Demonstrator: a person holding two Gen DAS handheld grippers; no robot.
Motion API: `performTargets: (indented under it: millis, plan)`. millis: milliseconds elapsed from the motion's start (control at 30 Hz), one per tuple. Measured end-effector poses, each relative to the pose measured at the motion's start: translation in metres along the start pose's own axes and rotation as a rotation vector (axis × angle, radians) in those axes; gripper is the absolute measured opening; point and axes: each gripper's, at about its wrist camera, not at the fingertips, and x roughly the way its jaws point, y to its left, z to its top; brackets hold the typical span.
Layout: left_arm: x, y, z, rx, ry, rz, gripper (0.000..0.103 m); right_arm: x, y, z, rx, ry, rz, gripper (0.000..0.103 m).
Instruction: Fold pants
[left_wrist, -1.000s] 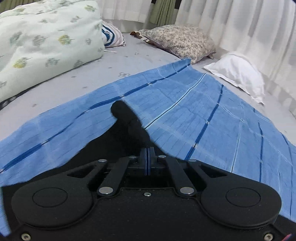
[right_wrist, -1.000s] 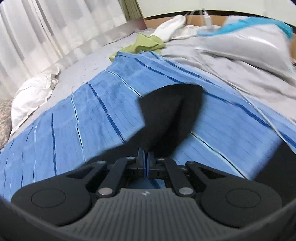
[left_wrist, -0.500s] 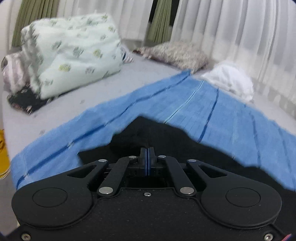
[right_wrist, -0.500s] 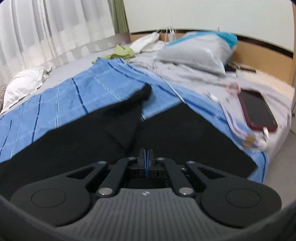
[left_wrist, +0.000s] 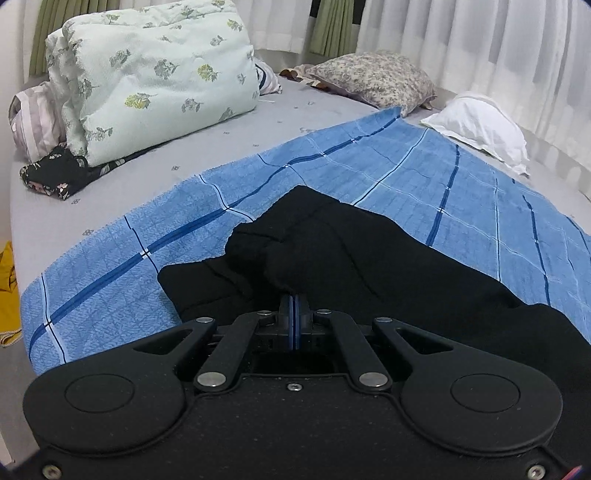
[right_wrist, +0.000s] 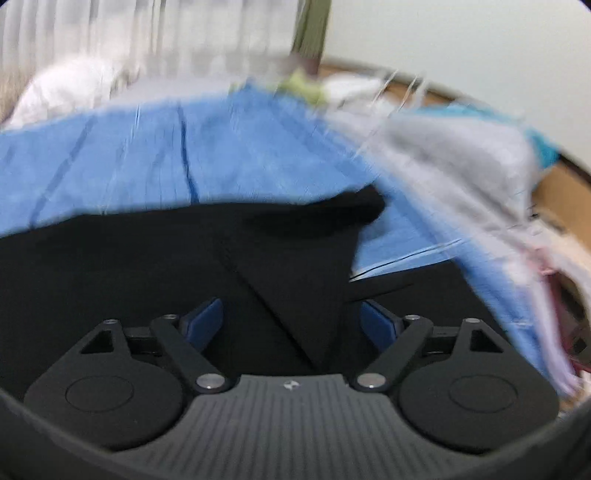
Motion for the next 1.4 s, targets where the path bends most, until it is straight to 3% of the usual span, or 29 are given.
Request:
performTargets:
  millis: [67, 133, 200, 333, 467, 633, 833, 1167, 1200, 1233, 1267, 1333, 1400]
  plan:
    - [0.002, 0.0, 0.002, -0.005, 0.002, 0.006, 0.002, 0.009, -0.008, 0.007, 0.077, 0.005, 0.033, 0.075]
    - [0.002, 0.0, 0.004, -0.009, 0.002, 0.011, 0.002, 0.001, -0.019, 0.015, 0.162, -0.014, -0.021, 0.011]
    - [0.001, 0.0, 0.005, -0.004, -0.007, 0.015, 0.002, -0.014, -0.036, 0.015, 0.226, -0.057, -0.057, 0.006]
    - [-0.004, 0.001, 0.005, 0.007, -0.016, 0.01, 0.002, -0.043, -0.06, -0.005, 0.247, -0.11, -0.056, 0.006]
    - [-0.012, 0.002, 0.006, 0.027, -0.037, 0.017, 0.002, -0.077, -0.085, -0.031, 0.269, -0.16, -0.113, 0.004]
    - [-0.019, 0.003, 0.006, 0.041, -0.034, 0.003, 0.002, -0.087, -0.117, -0.058, 0.333, -0.111, -0.094, 0.005]
    - [-0.028, 0.007, 0.003, 0.066, -0.047, -0.002, 0.002, -0.107, -0.118, -0.077, 0.305, -0.128, -0.119, 0.005]
    - [-0.022, 0.029, -0.014, 0.078, -0.026, 0.069, 0.001, -0.105, -0.13, -0.096, 0.319, -0.08, -0.176, 0.006]
    - [-0.02, 0.031, -0.015, 0.075, -0.014, 0.059, 0.001, -0.1, -0.132, -0.096, 0.318, -0.055, -0.179, 0.009]
    - [-0.018, 0.033, -0.015, 0.072, 0.0, 0.042, 0.001, -0.096, -0.133, -0.096, 0.315, -0.033, -0.188, 0.026]
    - [-0.018, 0.033, -0.017, 0.073, 0.008, 0.026, 0.002, -0.096, -0.132, -0.096, 0.308, -0.04, -0.201, 0.028]
    - [-0.021, 0.032, -0.019, 0.079, 0.005, -0.016, 0.007, -0.102, -0.123, -0.093, 0.269, -0.047, -0.234, 0.064]
    - [-0.027, 0.032, -0.018, 0.078, -0.014, -0.056, 0.011, -0.114, -0.109, -0.091, 0.21, -0.089, -0.25, 0.073]
